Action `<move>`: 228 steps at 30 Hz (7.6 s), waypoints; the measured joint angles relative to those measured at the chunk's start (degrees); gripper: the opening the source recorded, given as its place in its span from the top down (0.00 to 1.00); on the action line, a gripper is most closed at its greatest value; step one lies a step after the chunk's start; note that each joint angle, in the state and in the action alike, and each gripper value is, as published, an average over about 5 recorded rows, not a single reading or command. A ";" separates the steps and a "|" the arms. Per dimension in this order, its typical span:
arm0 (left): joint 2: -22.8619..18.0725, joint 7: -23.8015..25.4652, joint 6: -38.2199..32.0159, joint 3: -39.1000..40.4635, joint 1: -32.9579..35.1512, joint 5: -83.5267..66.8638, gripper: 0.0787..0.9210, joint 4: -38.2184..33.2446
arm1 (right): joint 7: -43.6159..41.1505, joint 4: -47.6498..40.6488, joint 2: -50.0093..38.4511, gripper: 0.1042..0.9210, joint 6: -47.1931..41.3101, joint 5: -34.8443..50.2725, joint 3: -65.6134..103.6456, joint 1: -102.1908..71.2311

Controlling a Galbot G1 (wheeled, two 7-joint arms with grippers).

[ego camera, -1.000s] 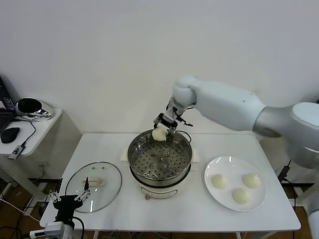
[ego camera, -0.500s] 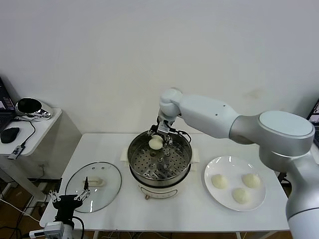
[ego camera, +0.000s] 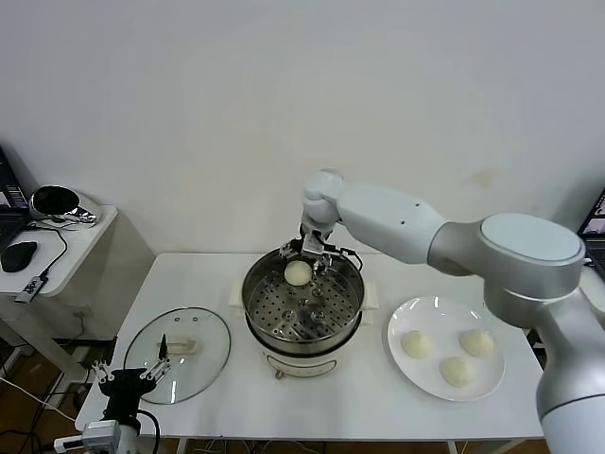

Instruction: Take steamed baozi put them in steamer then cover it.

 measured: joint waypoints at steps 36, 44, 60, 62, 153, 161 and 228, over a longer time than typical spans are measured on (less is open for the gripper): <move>1.34 -0.04 0.06 -0.58 -0.03 -0.70 0.12 -1.09 | -1.32 35.77 -46.97 0.12 -49.12 13.95 -0.09 -5.76; 1.31 -0.04 0.07 -1.21 0.20 -0.81 0.12 -0.65 | -0.93 31.50 -45.87 0.12 -49.63 10.71 7.95 -16.89; 0.99 -0.03 0.04 -1.65 0.51 -0.74 0.12 -0.73 | 0.62 25.06 -41.05 0.12 -48.35 7.94 17.76 -28.59; 0.97 -0.03 0.03 -1.61 0.48 -0.73 0.12 -0.71 | 0.71 24.39 -40.41 0.12 -48.28 7.49 18.31 -29.34; 0.91 -0.24 -0.09 -1.17 -1.75 -2.87 0.12 -0.69 | 10.69 9.15 5.68 0.25 -68.37 39.78 -0.31 -3.57; 0.96 -0.23 0.03 -1.05 -2.00 -2.94 0.12 -0.72 | 7.65 12.70 1.76 0.12 -67.81 38.41 -0.72 0.01; 0.00 -0.19 0.12 -0.19 -0.24 -0.68 0.12 -1.61 | -3.07 29.77 -49.88 0.26 -44.16 -1.22 27.93 -40.68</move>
